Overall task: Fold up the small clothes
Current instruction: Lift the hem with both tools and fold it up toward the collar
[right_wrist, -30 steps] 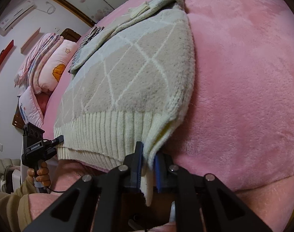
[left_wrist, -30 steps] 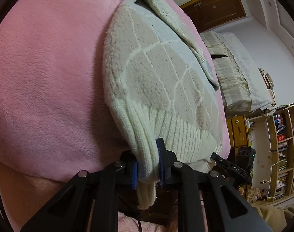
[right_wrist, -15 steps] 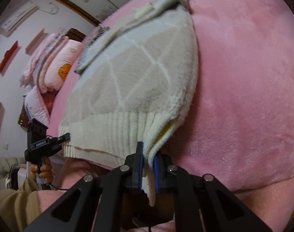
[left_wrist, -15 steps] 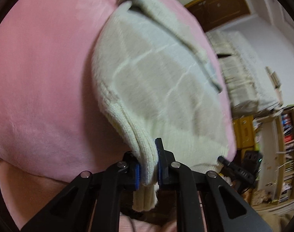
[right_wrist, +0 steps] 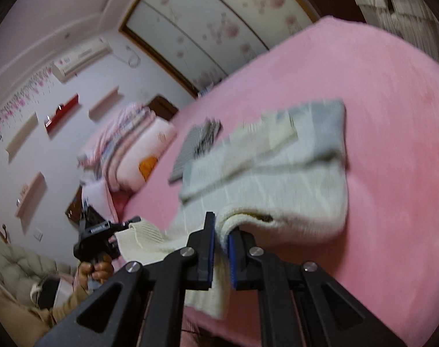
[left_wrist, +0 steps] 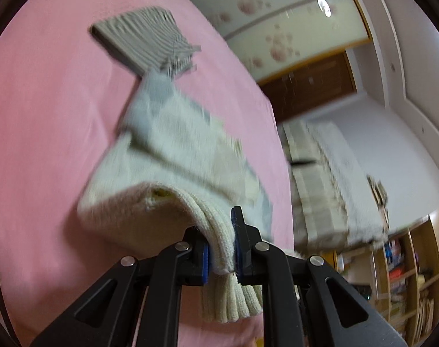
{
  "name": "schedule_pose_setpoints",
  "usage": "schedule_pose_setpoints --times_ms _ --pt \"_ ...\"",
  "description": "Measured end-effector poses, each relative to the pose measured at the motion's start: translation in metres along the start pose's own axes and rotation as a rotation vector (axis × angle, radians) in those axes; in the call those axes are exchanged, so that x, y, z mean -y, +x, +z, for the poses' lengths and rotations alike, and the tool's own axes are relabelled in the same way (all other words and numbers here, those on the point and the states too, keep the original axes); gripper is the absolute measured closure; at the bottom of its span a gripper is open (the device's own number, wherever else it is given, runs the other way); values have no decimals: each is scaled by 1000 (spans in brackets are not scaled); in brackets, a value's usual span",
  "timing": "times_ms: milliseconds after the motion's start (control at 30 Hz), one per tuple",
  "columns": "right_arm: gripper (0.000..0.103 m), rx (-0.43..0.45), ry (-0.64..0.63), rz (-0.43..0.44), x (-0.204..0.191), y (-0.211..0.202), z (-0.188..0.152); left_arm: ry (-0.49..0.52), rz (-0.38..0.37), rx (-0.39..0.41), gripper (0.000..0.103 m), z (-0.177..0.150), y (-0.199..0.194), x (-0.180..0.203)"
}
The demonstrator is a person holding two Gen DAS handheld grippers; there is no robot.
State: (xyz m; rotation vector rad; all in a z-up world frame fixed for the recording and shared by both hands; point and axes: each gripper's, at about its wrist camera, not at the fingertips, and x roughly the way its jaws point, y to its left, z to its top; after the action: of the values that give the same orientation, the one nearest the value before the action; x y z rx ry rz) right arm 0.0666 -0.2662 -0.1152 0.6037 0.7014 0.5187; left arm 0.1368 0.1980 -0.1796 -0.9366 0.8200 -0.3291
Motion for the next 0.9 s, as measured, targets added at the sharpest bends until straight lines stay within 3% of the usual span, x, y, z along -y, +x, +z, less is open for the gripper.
schedule_pose_setpoints --times_ms 133,367,633,700,767,900 --pt "96 47 4 -1 5 20 47 5 28 49 93 45 28 15" --pt "96 73 34 -68 34 87 116 34 110 32 93 115 104 29" --pt "96 -3 168 -221 105 174 143 -28 244 -32 91 149 201 -4" --pt "92 -54 255 -255 128 194 143 -95 244 -78 75 152 218 -21" --pt "88 -84 339 -263 145 205 141 -128 213 -104 66 156 225 -27" --pt "78 -76 363 -230 149 203 140 -44 212 -71 42 168 216 -11"
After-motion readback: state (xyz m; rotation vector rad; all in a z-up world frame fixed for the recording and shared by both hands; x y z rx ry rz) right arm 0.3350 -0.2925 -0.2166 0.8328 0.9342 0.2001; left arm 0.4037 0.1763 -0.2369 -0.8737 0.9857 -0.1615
